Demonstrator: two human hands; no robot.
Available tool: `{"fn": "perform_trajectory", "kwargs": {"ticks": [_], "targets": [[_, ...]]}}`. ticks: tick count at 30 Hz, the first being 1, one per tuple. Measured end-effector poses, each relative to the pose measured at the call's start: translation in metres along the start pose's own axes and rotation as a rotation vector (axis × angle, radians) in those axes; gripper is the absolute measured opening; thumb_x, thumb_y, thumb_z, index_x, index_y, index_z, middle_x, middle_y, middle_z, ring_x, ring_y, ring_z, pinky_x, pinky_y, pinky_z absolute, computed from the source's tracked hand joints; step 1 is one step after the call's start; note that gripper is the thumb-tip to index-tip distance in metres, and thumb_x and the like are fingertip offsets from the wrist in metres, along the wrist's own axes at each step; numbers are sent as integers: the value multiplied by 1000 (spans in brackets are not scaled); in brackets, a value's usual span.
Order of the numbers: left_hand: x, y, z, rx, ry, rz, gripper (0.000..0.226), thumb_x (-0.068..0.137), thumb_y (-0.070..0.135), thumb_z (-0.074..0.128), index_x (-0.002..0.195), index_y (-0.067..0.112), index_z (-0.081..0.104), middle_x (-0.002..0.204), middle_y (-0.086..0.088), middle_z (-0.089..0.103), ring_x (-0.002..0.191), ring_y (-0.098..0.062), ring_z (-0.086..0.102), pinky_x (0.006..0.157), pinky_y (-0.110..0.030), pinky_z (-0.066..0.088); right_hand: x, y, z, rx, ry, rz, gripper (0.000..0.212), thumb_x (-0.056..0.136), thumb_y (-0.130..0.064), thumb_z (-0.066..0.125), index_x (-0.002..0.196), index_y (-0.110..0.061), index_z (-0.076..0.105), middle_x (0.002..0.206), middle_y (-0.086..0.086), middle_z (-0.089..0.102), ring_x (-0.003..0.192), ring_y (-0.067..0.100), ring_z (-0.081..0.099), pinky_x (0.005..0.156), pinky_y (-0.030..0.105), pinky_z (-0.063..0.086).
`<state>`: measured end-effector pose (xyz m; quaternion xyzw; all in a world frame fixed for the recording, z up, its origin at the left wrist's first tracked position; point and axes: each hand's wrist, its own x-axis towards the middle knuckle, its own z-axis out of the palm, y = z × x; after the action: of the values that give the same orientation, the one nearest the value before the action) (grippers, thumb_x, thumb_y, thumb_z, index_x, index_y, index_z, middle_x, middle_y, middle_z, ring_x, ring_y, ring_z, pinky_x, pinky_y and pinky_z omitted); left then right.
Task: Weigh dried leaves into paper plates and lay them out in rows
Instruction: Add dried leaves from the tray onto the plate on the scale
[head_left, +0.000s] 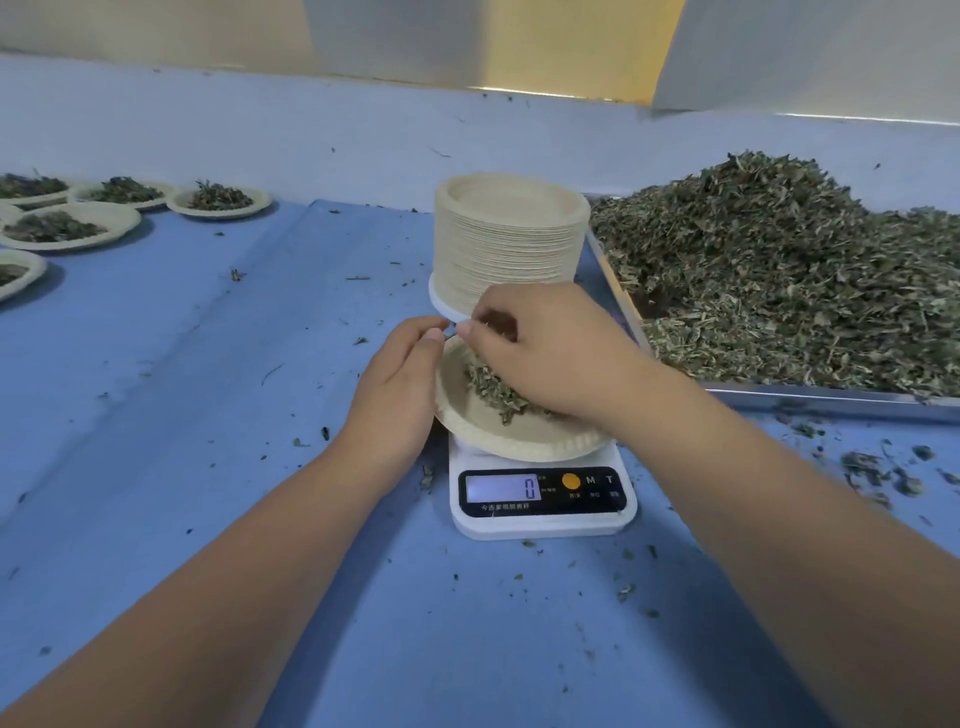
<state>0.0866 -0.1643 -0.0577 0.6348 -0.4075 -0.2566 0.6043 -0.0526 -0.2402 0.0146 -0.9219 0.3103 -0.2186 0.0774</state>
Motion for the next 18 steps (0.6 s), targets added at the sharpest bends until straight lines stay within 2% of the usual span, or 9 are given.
{"fn": "perform_trajectory", "kwargs": {"ticks": [3,6,8,10,11,12,13,15,18], "targets": [[1,-1,0,28,0,8,26,105,38,43,118,41,65,101,44,61,98,26,51,86,-17,38,-1,9,-13,266,82,95,36,100,-54,48,99,-26,71,94,-10,71,93,9,64,85,30,49],[2,-2,-1,34,-12,-6,26,106,39,43,120,44,65,102,42,61,99,27,50,86,-16,37,-6,31,-33,510,242,164,39,104,-48,41,100,-27,74,102,-13,73,100,3,65,92,27,48],[2,-2,-1,34,-31,-9,26,107,38,43,121,45,64,102,45,60,99,26,50,86,-16,38,-16,53,-40,416,246,201,31,105,-38,43,101,-29,72,98,-15,73,89,-2,65,82,17,49],[2,-2,0,35,-39,-8,26,107,38,43,120,45,64,100,47,59,97,26,51,84,-15,38,-30,77,-39,148,121,232,21,102,-27,50,104,-31,70,95,-14,70,73,-3,62,60,8,44],[2,-1,0,36,-39,-8,26,107,38,43,119,46,64,99,47,59,96,27,51,83,-15,38,-37,87,-36,21,39,234,21,100,-22,52,109,-31,69,97,-11,70,69,-3,61,56,8,42],[2,-1,0,37,-37,-8,25,107,38,43,117,46,64,98,47,59,96,27,52,83,-15,38,-44,95,-32,-83,-37,223,25,99,-20,53,116,-30,68,104,-5,71,75,-3,62,64,10,45],[2,-2,1,39,-35,-7,24,107,38,43,117,46,64,98,47,59,95,27,52,83,-16,38,-49,101,-28,-161,-100,203,30,98,-19,53,124,-27,66,116,0,69,94,1,63,81,19,49],[3,-3,1,36,-26,-8,24,106,39,43,116,46,64,100,45,61,97,25,53,85,-16,39,-56,106,-21,-261,-161,151,40,97,-22,53,136,-27,62,134,2,62,132,17,48,109,36,39],[2,-4,0,23,-22,-8,26,103,42,43,116,45,66,107,37,64,99,21,55,85,-16,39,-60,102,-17,-319,-191,81,45,97,-31,49,142,-33,54,141,-3,58,148,21,29,121,45,18]]}}
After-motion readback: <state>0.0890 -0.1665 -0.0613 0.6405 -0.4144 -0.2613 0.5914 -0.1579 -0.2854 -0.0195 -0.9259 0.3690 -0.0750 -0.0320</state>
